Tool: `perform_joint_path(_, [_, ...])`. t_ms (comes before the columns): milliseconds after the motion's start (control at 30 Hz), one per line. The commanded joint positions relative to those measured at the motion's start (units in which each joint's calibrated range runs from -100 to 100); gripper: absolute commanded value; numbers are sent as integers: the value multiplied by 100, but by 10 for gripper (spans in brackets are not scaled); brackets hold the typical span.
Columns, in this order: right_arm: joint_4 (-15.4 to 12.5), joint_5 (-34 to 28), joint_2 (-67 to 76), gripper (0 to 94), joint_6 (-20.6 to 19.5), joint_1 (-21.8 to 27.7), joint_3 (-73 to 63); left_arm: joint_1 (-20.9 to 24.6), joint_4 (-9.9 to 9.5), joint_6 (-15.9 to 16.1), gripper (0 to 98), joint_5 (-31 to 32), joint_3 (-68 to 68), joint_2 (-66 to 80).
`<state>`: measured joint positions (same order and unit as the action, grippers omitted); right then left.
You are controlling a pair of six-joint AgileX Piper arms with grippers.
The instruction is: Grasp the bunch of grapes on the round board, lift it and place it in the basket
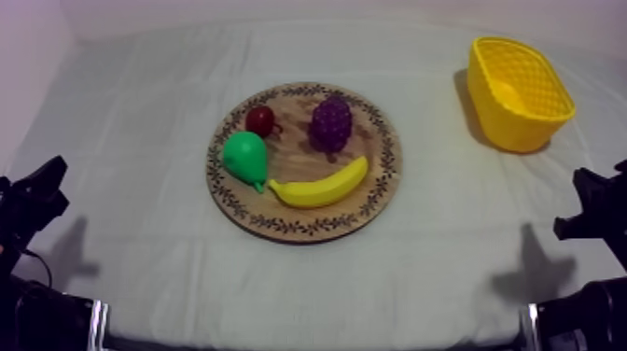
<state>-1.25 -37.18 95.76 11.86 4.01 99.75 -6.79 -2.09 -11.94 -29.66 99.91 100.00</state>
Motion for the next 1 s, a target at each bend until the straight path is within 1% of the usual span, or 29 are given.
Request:
perform_joint_path(0, [0, 0, -1, 4, -2, -3, 3, 2, 1, 0, 1, 0, -2, 0])
perform_joint_path(300, [0, 0, -1, 6, -5, -3, 3, 2, 1, 0, 1, 0, -2, 0])
perform_joint_path(500, [-31, 43, -1, 5, -103, -3, 3, 2, 1, 0, 1, 0, -2, 0])
perform_joint_path(633, [-54, 32, -1, 5, -37, -23, -2, 2, 1, 0, 1, 0, -2, 0])
perform_joint_path(767, [-89, -13, -35, 4, 63, -125, -31, 2, 1, 0, 1, 0, -2, 0])
perform_joint_path(967, [-65, 113, -439, 3, 19, -330, -428, 2, 1, 0, 1, 0, -2, 0])
